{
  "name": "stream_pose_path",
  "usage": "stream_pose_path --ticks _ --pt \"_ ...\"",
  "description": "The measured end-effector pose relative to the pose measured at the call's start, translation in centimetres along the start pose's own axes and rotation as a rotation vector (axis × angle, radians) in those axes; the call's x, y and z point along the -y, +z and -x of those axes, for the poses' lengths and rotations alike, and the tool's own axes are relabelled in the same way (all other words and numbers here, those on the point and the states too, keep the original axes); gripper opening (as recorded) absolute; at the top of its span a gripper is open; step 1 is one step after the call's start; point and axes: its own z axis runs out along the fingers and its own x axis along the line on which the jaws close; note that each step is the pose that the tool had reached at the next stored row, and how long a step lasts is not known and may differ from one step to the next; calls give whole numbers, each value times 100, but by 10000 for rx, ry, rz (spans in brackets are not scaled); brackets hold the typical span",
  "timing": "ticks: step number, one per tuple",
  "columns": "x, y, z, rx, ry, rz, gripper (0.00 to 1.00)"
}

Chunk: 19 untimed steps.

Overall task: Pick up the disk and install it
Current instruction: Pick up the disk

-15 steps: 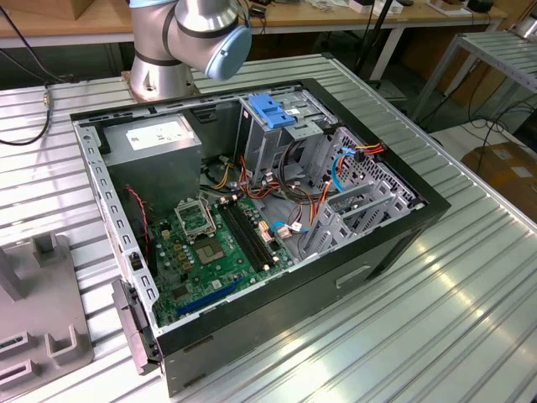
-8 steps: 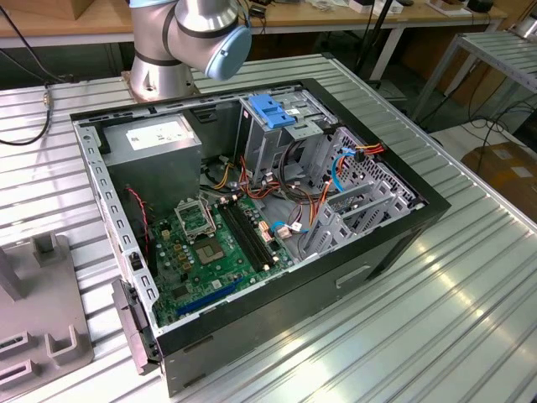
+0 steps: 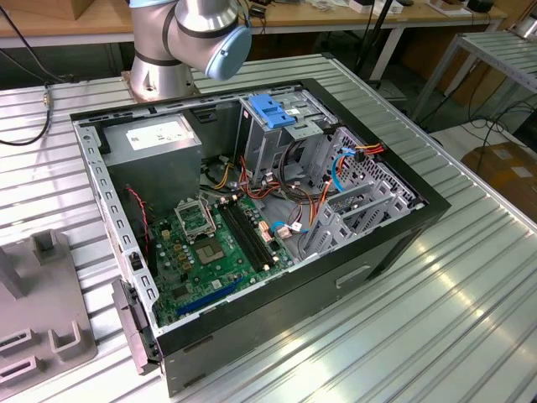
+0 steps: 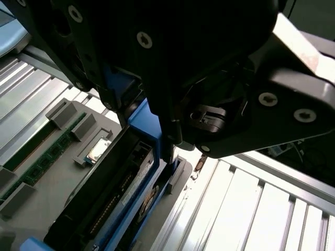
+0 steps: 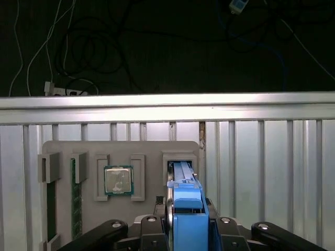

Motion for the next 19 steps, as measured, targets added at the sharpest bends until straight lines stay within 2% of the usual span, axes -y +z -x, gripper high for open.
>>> stream_pose_path --ticks 19 --pt "0 0 0 -1 -108 -1 37"
